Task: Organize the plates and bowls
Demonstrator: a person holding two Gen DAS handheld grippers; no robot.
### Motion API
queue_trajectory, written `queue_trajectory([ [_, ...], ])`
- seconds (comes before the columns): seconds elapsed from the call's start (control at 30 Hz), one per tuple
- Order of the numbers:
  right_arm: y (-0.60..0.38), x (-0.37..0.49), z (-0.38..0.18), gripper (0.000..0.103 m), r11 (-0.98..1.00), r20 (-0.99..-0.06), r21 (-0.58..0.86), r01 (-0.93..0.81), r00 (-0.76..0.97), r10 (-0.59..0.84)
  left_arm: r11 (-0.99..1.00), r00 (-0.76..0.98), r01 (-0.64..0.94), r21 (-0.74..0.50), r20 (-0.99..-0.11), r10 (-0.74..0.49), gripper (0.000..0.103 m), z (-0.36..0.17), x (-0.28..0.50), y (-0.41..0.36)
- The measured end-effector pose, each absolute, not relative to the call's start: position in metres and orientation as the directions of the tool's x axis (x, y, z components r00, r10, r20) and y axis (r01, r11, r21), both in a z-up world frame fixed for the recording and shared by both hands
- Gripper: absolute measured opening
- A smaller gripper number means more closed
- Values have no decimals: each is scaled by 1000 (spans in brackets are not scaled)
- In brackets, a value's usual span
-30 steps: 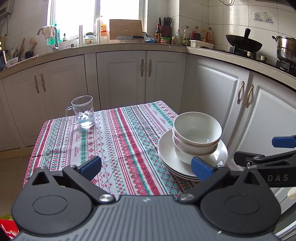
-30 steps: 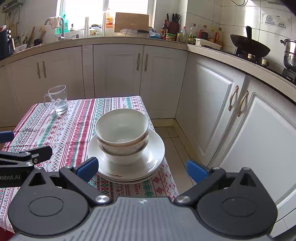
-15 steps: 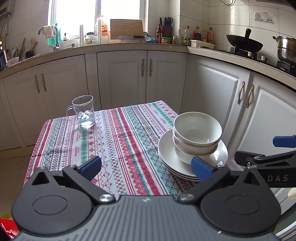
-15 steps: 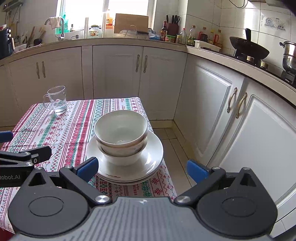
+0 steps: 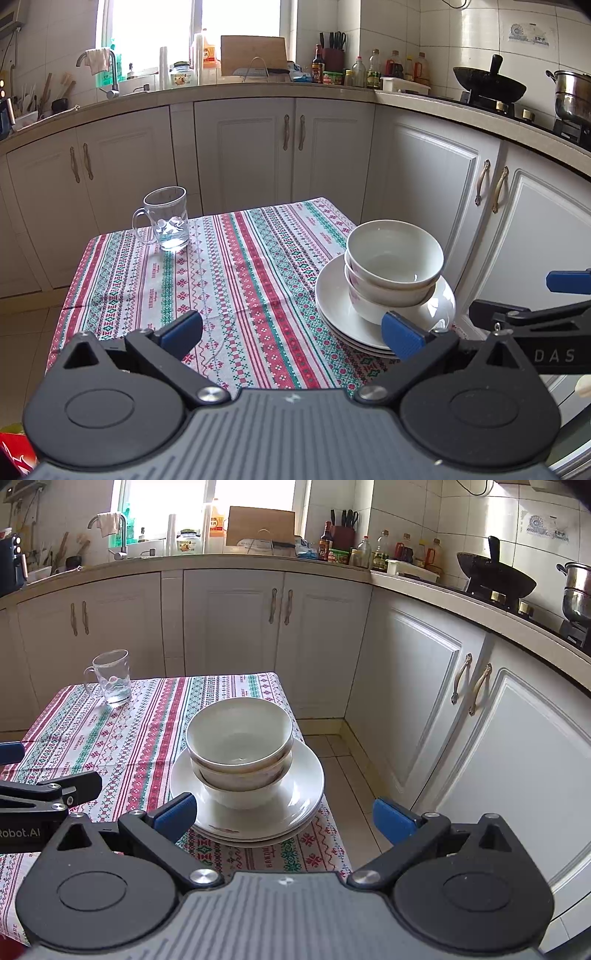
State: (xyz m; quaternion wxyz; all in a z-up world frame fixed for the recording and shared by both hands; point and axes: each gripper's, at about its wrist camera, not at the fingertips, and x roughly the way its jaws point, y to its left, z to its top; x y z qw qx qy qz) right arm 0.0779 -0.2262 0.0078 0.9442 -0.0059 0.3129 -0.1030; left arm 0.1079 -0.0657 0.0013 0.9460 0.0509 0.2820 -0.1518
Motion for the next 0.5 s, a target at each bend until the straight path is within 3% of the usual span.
queue_trajectory([
  [0.5, -225, 77, 8, 103, 977, -589, -84, 194, 782, -206, 949, 793, 314, 9, -551, -258, 102, 0, 109, -66],
])
